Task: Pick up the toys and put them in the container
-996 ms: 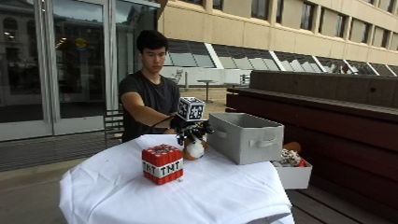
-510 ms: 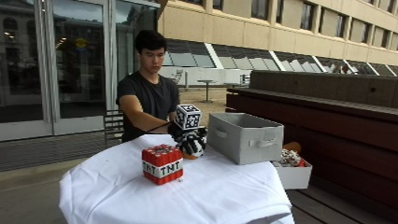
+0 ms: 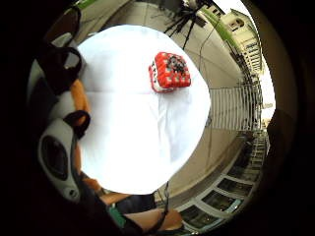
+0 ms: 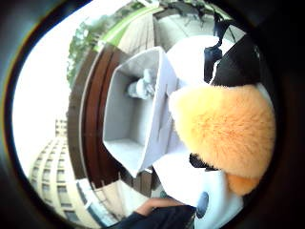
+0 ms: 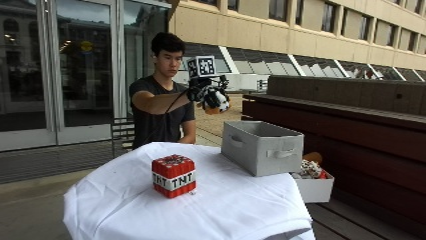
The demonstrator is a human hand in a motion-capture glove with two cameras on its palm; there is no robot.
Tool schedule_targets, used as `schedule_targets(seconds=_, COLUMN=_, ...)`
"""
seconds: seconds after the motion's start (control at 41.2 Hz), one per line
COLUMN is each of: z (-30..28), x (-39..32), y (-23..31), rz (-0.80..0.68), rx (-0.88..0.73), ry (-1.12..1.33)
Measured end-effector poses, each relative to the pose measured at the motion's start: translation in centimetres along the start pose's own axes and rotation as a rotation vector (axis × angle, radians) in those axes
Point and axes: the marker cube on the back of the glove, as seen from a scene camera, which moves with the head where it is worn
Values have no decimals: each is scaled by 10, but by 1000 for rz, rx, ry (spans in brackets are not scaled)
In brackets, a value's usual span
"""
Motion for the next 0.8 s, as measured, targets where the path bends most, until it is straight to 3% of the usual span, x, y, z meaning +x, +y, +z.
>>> schedule_targets(seconds=0.146, z=-61, x=-43, y=-20, rz=-53, rx=107, ry=-18)
schedule_targets(seconds=0.292, z=-87, x=-101, y=-23, rz=-98, rx=162, ry=8)
schedule_targets(seconds=0.583, z=-42, x=-168, y=-24, rz=-208, rx=111, ry=15)
schedule_targets(seconds=0.802, z=-21, x=-168, y=-31, rz=-221, rx=22, ry=-16)
